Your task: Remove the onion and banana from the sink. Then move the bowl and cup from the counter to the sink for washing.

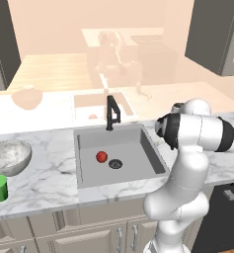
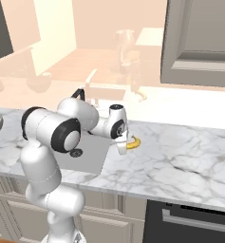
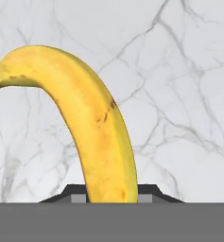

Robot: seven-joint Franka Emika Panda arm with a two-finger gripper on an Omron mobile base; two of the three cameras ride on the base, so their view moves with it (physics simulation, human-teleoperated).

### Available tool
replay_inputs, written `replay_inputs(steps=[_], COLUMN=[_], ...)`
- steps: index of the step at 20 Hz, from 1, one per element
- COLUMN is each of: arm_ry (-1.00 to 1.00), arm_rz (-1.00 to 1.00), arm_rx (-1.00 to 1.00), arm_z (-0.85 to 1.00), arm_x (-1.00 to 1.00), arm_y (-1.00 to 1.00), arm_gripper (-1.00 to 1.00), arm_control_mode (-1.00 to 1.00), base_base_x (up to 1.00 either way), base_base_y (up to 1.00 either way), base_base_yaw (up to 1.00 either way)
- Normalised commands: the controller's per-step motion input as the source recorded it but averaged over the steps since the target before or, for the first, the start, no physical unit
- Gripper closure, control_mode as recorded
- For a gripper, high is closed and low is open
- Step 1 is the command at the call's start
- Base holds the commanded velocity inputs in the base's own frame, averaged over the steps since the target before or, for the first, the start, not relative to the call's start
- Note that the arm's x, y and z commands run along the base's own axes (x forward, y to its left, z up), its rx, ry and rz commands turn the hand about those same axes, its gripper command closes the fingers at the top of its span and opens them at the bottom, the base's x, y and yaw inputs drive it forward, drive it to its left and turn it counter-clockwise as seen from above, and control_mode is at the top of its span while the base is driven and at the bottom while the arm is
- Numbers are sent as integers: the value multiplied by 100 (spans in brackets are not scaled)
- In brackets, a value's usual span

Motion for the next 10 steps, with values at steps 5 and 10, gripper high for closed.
replay_inputs(steps=[5,10], arm_ry=[6,3], arm_rz=[0,0], arm_rx=[5,3], arm_z=[-12,-10], arm_x=[0,0], arm_y=[-4,-6], arm_gripper=[100,100], arm_control_mode=[-100,-100], base_base_x=[0,0], base_base_y=[0,0], base_base_yaw=[0,0])
